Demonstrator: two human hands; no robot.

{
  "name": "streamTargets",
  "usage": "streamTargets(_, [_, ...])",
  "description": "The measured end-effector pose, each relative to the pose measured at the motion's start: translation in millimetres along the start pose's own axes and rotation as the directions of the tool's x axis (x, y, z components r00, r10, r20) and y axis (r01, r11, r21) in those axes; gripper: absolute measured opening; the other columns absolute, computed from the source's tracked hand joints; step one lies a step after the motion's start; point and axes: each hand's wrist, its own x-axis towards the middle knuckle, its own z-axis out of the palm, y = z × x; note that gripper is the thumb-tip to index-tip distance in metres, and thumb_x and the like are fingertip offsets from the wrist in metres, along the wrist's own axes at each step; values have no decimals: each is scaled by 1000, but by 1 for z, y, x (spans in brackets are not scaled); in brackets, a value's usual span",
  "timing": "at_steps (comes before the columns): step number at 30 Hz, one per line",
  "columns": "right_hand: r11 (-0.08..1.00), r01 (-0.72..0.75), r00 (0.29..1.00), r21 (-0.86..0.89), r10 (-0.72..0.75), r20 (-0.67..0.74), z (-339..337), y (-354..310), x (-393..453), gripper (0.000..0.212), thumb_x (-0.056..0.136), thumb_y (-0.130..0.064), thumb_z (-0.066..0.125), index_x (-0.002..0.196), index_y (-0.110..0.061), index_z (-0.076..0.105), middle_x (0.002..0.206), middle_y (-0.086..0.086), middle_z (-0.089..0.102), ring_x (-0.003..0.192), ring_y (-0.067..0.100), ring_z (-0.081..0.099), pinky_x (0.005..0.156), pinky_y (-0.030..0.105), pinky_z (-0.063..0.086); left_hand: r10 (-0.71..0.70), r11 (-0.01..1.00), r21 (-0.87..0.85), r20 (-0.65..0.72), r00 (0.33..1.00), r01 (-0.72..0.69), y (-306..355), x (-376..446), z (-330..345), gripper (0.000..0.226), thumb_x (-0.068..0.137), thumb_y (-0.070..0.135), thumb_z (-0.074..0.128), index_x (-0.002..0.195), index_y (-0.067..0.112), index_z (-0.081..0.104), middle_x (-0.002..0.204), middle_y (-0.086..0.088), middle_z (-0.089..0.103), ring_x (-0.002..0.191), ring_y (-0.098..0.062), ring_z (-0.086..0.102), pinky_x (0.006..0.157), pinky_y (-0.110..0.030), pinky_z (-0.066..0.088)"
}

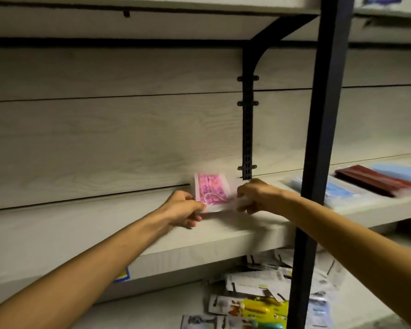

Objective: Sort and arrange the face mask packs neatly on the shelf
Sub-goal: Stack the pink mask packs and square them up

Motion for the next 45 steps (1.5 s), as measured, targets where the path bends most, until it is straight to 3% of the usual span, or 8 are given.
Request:
streamTargets(4, [993, -42, 997, -113, 49, 61, -8, 13, 4, 29, 96, -11, 54, 121, 4, 51, 100, 22, 53, 74, 30, 57, 77, 40, 48, -60, 990, 129, -30, 998, 63, 5, -4, 11, 13, 90, 12, 68, 82, 2, 68, 46, -1, 61, 37, -9, 51, 36, -19, 41])
streamTargets(13, [953, 53, 992, -299, -17, 124, -10, 20, -14, 37, 83, -29, 79, 103, -10, 55, 85, 8, 67, 64, 16, 61, 51, 26, 50, -52, 950, 308, 9, 999, 46, 14, -25, 16, 18, 89, 26, 74, 92, 10, 69, 60, 0, 65, 46, -9, 56, 41, -19, 44])
streamTargets(18, [944, 183, 982, -274, -160, 105, -12, 25, -22, 84, 78, -25, 85, 145, -4, 40, 115, 18, 66, 80, 24, 64, 70, 36, 55, 3, 966, 254, 144, 990, -40, 16, -39, 8, 29, 81, 7, 83, 105, 9, 68, 55, 9, 68, 46, -3, 60, 44, -17, 46])
streamTargets(23, [902, 300, 953, -311, -270, 135, -17, 35, -21, 45, 91, -41, 70, 123, -10, 66, 105, 11, 71, 69, 16, 65, 55, 21, 51, 60, 992, 107, 94, 994, -70, 0, -45, 8, 34, 85, 5, 77, 117, 0, 66, 79, -15, 64, 56, -15, 49, 48, -25, 33])
streamTargets(26, [893, 351, 936, -283, -322, 143, -18, 38, -19, 37, 95, -38, 65, 116, -8, 71, 109, 10, 71, 85, 26, 70, 66, 31, 60, 74, 993, 82, 99, 992, -83, -3, -45, 8, 36, 86, 7, 77, 119, 0, 65, 89, -19, 64, 63, -17, 49, 51, -26, 33])
streamTargets(29, [884, 372, 928, -285, -342, 149, -17, 42, -15, 35, 96, -36, 64, 114, -7, 72, 110, 10, 71, 95, 30, 69, 80, 42, 61, 78, 995, 63, 92, 993, -84, -4, -44, 8, 33, 87, 11, 77, 118, 3, 67, 90, -16, 67, 67, -19, 52, 53, -25, 36])
streamTargets(38, [883, 356, 934, -306, -345, 89, -16, 48, -6, 36, 98, -46, 57, 108, -15, 72, 98, 4, 70, 65, 14, 66, 52, 17, 50, 77, 984, 162, -13, 997, -74, -3, -42, 12, 27, 96, 30, 67, 110, 6, 71, 87, -10, 69, 60, -12, 52, 47, -21, 34])
streamTargets(45, [910, 287, 957, -298, -260, 129, -17, 41, -12, 34, 88, -57, 63, 90, -25, 73, 91, -1, 72, 72, 17, 68, 54, 21, 53, 51, 967, 247, 63, 997, -65, 4, -44, 8, 22, 83, 28, 82, 99, 17, 71, 76, 0, 71, 54, -7, 59, 48, -19, 44])
